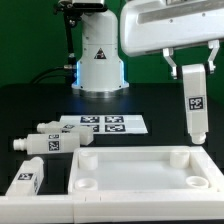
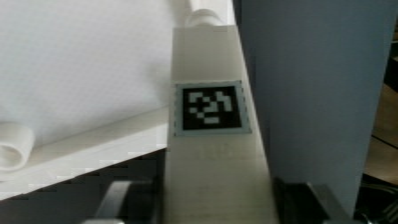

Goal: Assemble desk

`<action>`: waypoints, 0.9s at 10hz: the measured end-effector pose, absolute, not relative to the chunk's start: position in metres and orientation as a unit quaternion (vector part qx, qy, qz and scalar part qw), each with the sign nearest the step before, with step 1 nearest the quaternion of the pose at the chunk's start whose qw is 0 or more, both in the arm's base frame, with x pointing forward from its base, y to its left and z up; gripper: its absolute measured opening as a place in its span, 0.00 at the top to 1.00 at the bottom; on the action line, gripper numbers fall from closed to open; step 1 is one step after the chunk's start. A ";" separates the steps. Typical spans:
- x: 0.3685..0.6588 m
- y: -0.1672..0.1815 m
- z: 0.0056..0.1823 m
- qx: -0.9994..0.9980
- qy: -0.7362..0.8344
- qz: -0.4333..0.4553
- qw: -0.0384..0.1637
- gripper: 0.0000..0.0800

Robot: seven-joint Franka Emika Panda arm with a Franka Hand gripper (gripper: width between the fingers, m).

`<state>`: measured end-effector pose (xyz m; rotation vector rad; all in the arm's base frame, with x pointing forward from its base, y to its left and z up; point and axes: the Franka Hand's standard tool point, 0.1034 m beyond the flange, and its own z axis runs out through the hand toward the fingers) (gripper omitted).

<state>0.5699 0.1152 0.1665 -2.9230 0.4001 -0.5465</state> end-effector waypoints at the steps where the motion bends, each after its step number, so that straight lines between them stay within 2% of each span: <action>1: 0.572 0.113 0.168 -0.973 0.121 -0.183 0.067 0.64; 3: 0.602 0.092 0.177 -0.978 0.015 -0.205 0.038 0.64; 4: 0.609 0.086 0.172 -0.977 -0.019 -0.211 0.029 0.64; 7: 0.608 0.087 0.170 -0.977 -0.021 -0.210 0.030 0.64; 9: 0.618 0.089 0.164 -0.977 -0.023 -0.210 0.029 0.64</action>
Offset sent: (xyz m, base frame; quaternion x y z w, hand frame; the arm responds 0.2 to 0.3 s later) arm 0.0515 -0.0243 -0.0025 0.0311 0.0528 -0.2264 0.9721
